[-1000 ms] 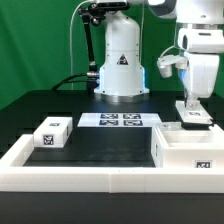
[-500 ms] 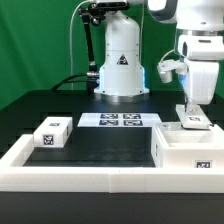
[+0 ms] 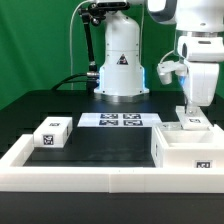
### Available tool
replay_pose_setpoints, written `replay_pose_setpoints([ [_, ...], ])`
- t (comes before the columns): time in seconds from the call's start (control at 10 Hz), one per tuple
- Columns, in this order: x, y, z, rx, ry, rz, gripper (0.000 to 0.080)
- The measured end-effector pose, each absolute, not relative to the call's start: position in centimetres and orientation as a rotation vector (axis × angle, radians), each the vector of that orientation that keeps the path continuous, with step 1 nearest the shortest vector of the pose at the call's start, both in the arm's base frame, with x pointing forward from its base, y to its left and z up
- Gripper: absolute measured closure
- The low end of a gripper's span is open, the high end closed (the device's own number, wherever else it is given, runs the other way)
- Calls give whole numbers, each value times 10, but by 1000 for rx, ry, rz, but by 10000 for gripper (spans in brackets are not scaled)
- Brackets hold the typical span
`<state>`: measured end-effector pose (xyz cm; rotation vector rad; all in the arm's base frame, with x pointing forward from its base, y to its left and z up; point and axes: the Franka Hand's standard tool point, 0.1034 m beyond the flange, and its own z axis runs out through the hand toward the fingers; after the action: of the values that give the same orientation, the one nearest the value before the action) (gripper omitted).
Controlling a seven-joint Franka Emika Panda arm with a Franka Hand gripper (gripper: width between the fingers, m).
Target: Assemble cabinet
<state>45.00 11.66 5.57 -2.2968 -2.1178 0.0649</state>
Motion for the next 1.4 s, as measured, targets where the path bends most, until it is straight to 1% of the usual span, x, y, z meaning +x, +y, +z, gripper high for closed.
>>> replay_pose_setpoints([
  [0.7,452,116,56,-2299,-2115,69,729],
  [1.0,452,117,61,-2303,-2115,82,729],
  [1.4,453,115,61,-2305,-2112,88,729],
])
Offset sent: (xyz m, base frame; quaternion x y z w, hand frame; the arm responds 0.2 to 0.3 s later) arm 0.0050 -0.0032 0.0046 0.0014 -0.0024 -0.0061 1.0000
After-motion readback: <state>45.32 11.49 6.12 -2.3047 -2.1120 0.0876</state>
